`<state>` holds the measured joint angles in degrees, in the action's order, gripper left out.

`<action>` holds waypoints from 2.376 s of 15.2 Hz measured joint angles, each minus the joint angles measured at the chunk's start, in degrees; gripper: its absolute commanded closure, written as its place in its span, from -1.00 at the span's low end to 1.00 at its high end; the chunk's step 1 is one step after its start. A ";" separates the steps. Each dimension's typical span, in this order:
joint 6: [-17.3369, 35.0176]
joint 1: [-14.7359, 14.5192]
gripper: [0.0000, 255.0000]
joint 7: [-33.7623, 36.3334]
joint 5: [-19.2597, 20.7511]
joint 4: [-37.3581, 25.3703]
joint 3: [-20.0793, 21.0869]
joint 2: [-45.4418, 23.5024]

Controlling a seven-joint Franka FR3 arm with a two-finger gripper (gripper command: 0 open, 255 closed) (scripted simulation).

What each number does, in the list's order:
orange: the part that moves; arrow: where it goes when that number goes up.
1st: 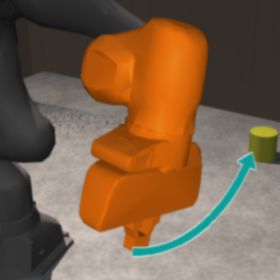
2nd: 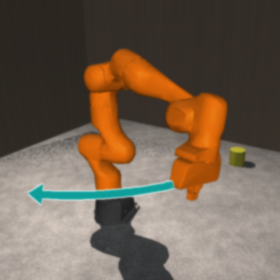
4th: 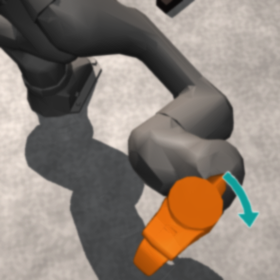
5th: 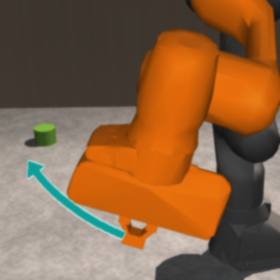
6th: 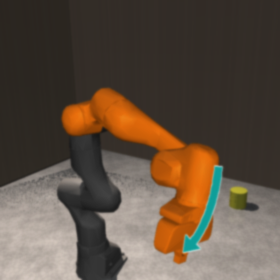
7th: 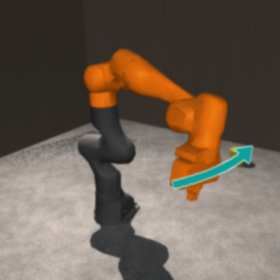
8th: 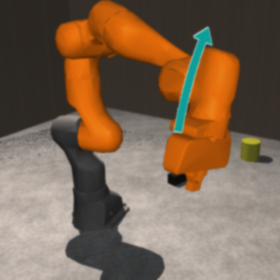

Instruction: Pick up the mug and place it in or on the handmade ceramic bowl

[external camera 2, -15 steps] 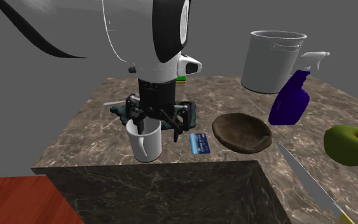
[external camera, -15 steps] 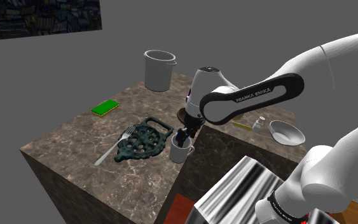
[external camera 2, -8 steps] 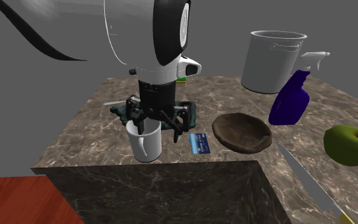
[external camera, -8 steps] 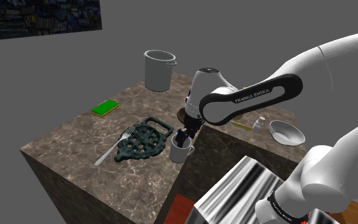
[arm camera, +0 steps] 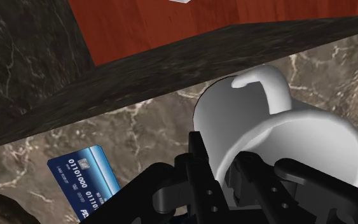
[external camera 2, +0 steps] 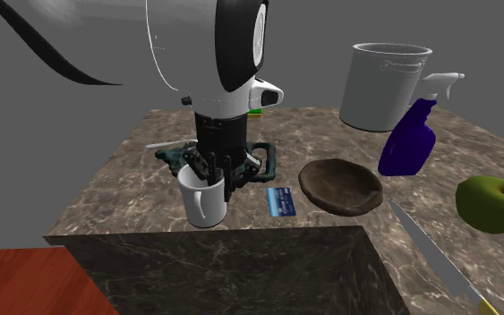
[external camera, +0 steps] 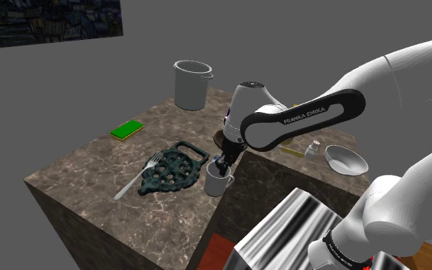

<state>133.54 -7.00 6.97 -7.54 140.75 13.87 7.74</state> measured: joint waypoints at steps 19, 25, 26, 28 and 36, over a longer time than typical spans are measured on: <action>-13.14 0.03 1.00 0.11 -0.42 -6.44 -0.77 6.74; -18.05 0.14 1.00 0.22 -0.31 -9.92 -1.13 8.18; -18.54 0.45 1.00 -0.38 -0.12 -10.49 -1.57 8.05; -19.58 1.39 1.00 -2.31 0.37 -11.61 -2.96 7.76; -21.26 6.18 1.00 -11.96 2.84 -18.92 -9.30 1.28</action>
<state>112.28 -0.82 -4.99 -4.70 121.83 4.56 9.02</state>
